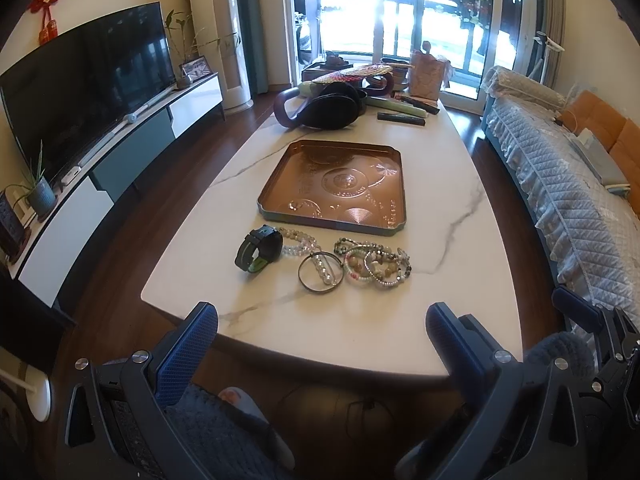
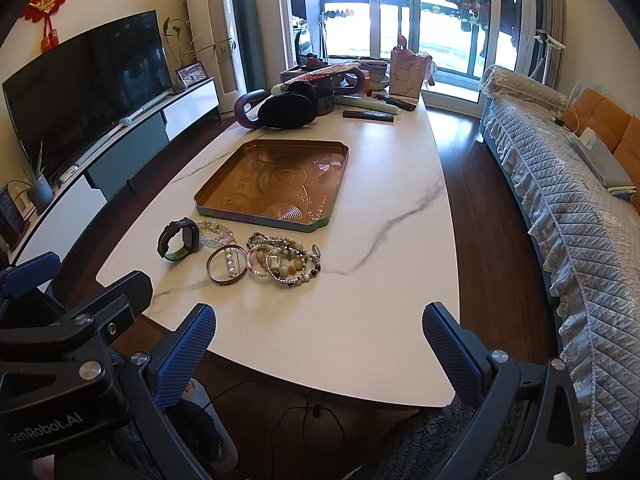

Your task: Organize jewelry

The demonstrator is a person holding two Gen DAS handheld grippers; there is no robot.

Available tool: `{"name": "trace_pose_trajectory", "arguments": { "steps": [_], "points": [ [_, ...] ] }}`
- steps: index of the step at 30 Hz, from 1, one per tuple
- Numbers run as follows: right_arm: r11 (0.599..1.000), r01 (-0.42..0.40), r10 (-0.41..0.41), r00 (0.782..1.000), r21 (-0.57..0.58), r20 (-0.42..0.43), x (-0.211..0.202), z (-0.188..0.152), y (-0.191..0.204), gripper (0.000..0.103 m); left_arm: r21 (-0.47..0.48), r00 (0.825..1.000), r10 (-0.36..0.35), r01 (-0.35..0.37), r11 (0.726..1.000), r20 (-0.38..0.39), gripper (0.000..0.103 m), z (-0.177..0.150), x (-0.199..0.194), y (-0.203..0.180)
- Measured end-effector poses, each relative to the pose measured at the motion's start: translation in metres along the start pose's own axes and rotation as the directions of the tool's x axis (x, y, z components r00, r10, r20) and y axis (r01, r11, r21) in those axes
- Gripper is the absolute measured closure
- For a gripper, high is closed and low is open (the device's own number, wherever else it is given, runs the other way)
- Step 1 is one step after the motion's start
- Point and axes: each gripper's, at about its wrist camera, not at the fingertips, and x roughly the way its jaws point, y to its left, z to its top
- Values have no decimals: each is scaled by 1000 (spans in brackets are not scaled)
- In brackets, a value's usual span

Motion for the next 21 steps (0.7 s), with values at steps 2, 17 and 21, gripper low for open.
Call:
{"name": "trace_pose_trajectory", "arguments": {
  "steps": [2, 17, 21],
  "points": [
    [1000, 0, 0, 1000, -1, -2, 0, 1, 0, 0, -2, 1000, 0, 0, 1000, -2, 0, -2, 4, 0],
    [993, -79, 80, 997, -84, 13, 66, -19, 5, 0, -88, 989, -130, 124, 988, -67, 0, -27, 91, 46],
    [987, -86, 98, 992, -133, 84, 88, -20, 2, 0, -64, 989, -114, 108, 992, -91, 0, -25, 116, 61]
  ]
}}
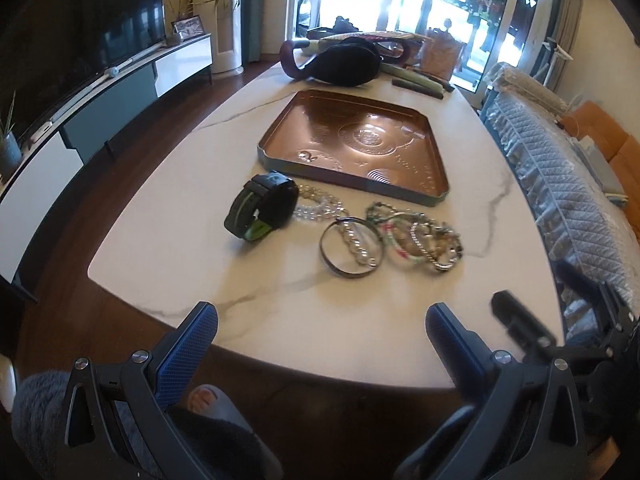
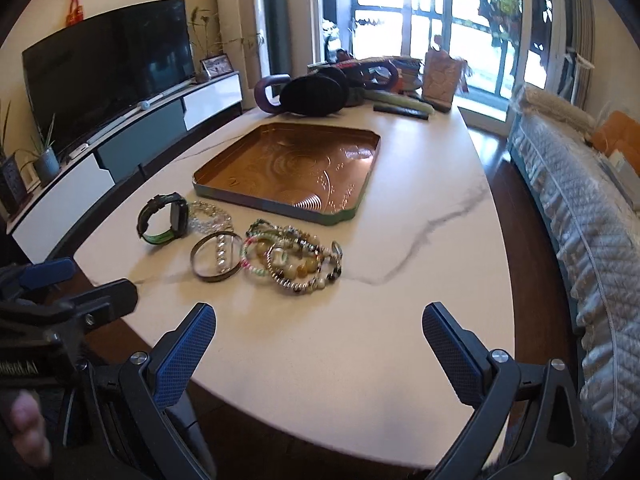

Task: Organize jewelry
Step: 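Grasp the silver pearl bangle with the left tool while the right tool grasps a silver chain bracelet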

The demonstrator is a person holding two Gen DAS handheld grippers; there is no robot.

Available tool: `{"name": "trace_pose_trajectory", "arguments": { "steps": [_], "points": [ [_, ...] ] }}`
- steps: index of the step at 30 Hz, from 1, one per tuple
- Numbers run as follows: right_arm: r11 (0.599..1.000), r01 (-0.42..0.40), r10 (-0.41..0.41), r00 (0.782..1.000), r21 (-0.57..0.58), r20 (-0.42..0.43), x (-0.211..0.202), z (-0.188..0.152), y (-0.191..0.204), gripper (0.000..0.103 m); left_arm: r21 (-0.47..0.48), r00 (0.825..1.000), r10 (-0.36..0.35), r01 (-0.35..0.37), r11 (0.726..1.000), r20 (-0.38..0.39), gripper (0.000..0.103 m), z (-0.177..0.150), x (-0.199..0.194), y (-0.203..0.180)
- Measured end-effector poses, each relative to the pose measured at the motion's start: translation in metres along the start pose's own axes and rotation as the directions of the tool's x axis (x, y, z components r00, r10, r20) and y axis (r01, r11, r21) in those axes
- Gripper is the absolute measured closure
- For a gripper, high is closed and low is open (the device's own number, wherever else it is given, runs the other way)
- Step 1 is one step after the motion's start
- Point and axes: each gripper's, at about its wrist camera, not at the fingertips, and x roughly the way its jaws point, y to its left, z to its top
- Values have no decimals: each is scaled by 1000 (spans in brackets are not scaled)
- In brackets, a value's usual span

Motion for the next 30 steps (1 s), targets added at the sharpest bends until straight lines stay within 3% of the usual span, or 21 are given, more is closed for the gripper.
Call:
{"name": "trace_pose_trajectory", "arguments": {
  "steps": [4, 8, 12, 16, 22, 24, 25, 26, 28, 30],
  "points": [
    [995, -93, 92, 995, -21, -37, 20, 8, -15, 0, -5, 1000, 8, -9, 1000, -17, 0, 8, 18, 16],
    [978, -209, 209, 974, 16, -84, 35, 28, -42, 0, -41, 988, -144, 142, 989, -59, 0, 20, 39, 29],
    [960, -270, 263, 961, -70, -88, 47, 40, -45, 0, 2, 983, -136, 138, 990, -124, 1, 29, 61, 24],
    [919, -389, 378, 915, -64, -142, 69, 33, -36, 0, 53, 980, -147, 155, 986, -133, 3, 31, 75, 12],
    [902, -410, 387, 907, -138, -163, 81, 28, -18, 0, 144, 984, -105, 126, 981, -144, 11, 34, 93, -8],
    [895, -431, 405, 894, -117, -192, 91, 28, -16, 8, 156, 979, -110, 137, 978, -170, 20, 34, 101, -11],
    [891, -443, 416, 885, -99, -210, 96, 27, -17, 13, 174, 985, -92, 117, 978, -147, 21, 35, 101, -13],
    [889, -451, 425, 877, -81, -227, 101, 26, -19, 22, 180, 985, -87, 113, 977, -147, 24, 37, 103, -14],
    [892, -447, 421, 876, -67, -235, 108, 27, -23, 27, 189, 986, -94, 119, 975, -135, 25, 39, 104, -15],
    [889, -453, 429, 873, -62, -233, 112, 28, -24, 38, 188, 985, -111, 134, 973, -131, 26, 41, 105, -17]
  ]
}}
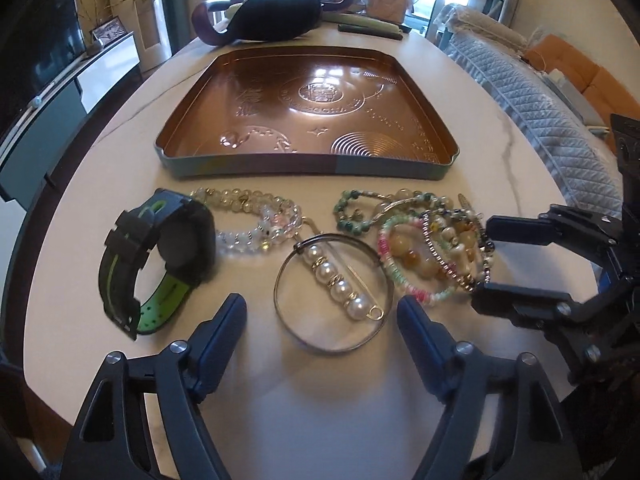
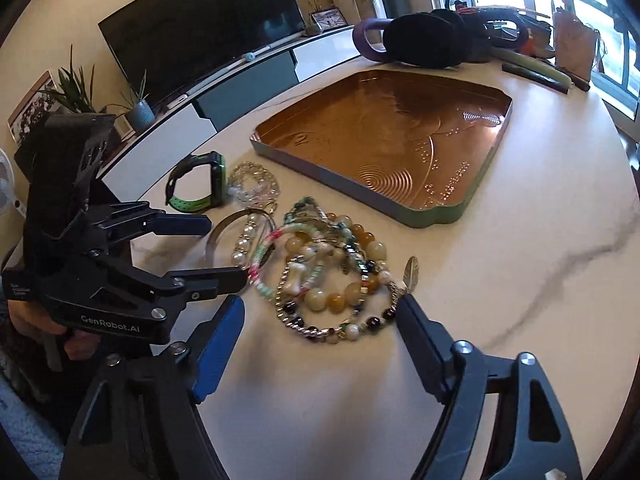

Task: Organize jewelry
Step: 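Grasp the silver pearl bangle with the left tool while the right tool grasps a silver chain bracelet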

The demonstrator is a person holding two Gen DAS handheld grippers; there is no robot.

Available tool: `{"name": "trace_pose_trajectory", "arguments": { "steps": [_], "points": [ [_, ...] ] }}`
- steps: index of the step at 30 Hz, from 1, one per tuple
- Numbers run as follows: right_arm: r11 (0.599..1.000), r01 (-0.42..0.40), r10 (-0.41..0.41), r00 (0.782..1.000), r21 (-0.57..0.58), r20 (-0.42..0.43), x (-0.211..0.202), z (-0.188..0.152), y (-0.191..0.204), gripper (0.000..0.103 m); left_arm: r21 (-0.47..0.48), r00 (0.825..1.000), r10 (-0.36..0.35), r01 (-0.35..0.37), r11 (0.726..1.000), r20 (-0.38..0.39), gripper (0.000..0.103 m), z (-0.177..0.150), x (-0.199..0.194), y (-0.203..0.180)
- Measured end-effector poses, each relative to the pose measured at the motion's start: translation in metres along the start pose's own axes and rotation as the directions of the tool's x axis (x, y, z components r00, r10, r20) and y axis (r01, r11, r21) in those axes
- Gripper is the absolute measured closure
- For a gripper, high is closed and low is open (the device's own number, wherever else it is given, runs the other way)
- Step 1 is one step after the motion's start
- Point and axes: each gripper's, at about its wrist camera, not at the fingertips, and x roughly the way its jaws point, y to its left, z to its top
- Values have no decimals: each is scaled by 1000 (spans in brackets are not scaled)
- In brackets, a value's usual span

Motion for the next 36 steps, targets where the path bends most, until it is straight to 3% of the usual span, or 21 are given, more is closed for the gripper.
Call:
{"name": "trace_pose_trajectory", "arguments": {
  "steps": [5, 9, 15, 21, 24, 25, 27, 36],
  "points": [
    [1000, 15, -14, 1000, -27, 24, -2, 2, 1, 50, 2, 1000, -19, 19, 1000, 19, 41, 5, 0, -1],
    [999, -17, 20, 998, -44, 52, -8, 5, 5, 53, -1, 1000, -18, 18, 1000, 22, 41, 5, 0, -1],
    [998, 16, -16, 1000, -58, 13, 1, 4, 5, 64, -17, 999, -30, 30, 999, 37, 42, 5, -6, 3],
    [986, 88, -89, 996, -140, 1, 10, -1, 20, 63, -10, 998, -27, 28, 1000, 56, 41, 5, -12, 4],
    [983, 86, -85, 996, -164, 17, 8, -4, 26, 64, -10, 998, -33, 34, 999, 61, 41, 3, -14, 3],
    [985, 76, -74, 997, -153, 23, 6, -3, 25, 66, -8, 998, -31, 32, 999, 63, 41, 2, -15, 3],
    [987, 73, -69, 997, -143, 30, 3, -3, 23, 97, -8, 997, -30, 30, 1000, 66, 41, 1, -15, 4],
    [984, 115, -100, 989, -139, 107, -10, -2, 26, 99, -18, 996, -33, 35, 999, 80, 41, -2, -20, 7]
  ]
}}
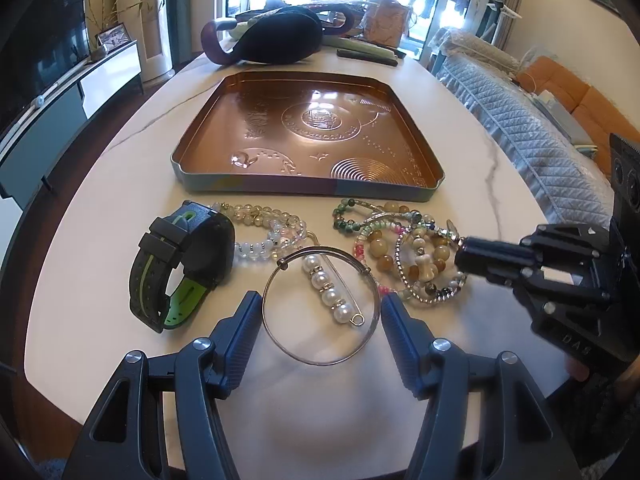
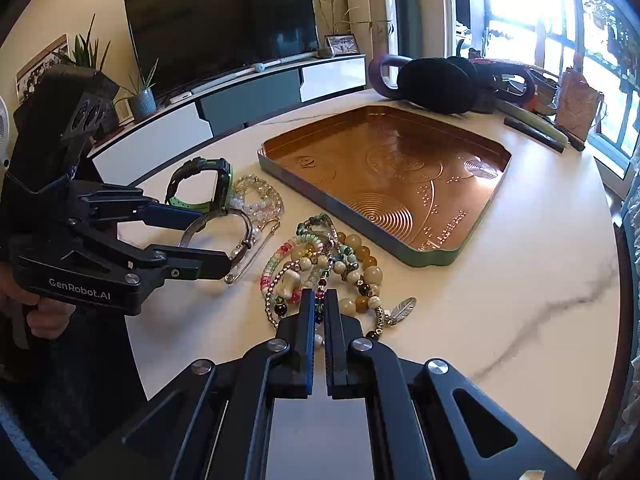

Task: Organize jewelry
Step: 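Grasp the silver pearl bangle with the left tool while the right tool grasps a silver chain bracelet, then carry the bangle with the left tool into the copper tray while the right tool drops the chain bracelet there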

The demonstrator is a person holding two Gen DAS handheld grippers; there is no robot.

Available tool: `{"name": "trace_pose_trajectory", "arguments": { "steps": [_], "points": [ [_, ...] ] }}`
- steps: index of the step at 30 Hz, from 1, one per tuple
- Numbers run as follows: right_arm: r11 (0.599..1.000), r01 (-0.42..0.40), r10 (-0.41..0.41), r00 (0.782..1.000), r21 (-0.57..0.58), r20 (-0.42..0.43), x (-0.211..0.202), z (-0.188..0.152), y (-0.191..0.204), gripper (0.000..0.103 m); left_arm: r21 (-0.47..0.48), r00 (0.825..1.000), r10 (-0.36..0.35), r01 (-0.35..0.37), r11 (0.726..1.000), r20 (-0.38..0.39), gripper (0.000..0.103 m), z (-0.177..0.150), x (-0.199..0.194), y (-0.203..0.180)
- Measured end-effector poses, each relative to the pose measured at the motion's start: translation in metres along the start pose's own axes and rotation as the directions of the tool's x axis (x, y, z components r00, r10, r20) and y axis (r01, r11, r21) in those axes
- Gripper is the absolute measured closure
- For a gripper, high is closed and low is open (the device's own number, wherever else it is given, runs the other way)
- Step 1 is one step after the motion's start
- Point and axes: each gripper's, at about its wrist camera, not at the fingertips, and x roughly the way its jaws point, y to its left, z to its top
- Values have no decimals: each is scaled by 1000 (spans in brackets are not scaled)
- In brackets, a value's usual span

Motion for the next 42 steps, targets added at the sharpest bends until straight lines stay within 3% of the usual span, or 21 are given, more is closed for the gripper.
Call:
{"name": "trace_pose_trajectory", "arguments": {
  "steps": [5, 8, 12, 15, 18, 23, 33, 38, 42],
  "points": [
    [998, 15, -21, 996, 68, 86, -21, 9, -8, 99, 54, 999, -25, 24, 998, 21, 42, -4, -5, -13],
    [995, 18, -30, 993, 101, 118, -30, 12, -13, 99, 79, 998, 18, -22, 997, 59, 42, -3, -8, -18],
    [993, 57, -69, 992, 106, 108, -31, 9, -13, 99, 44, 999, -21, 19, 999, 39, 42, -3, -4, -14],
    [992, 78, -88, 990, 97, 106, -34, 6, -9, 99, 30, 996, -38, 35, 999, 82, 42, -4, -12, -15],
    [992, 90, -100, 989, 92, 113, -40, 2, -8, 99, 25, 994, -14, 11, 1000, 109, 42, -6, -18, -17],
    [989, 124, -135, 981, 81, 138, -50, 1, -1, 99, 47, 997, 23, -27, 999, 76, 42, -12, -17, -23],
    [978, 187, -199, 967, 90, 160, -69, 12, 4, 99, 85, 985, 30, -45, 995, 169, 42, 5, -57, -38],
    [978, 181, -200, 957, 108, 211, -92, 35, 9, 99, 106, 969, 26, -54, 993, 247, 42, 30, -90, -46],
    [975, 200, -219, 935, 93, 280, -116, 63, 18, 99, 92, 933, 25, -62, 994, 360, 42, 58, -132, -48]
  ]
}}
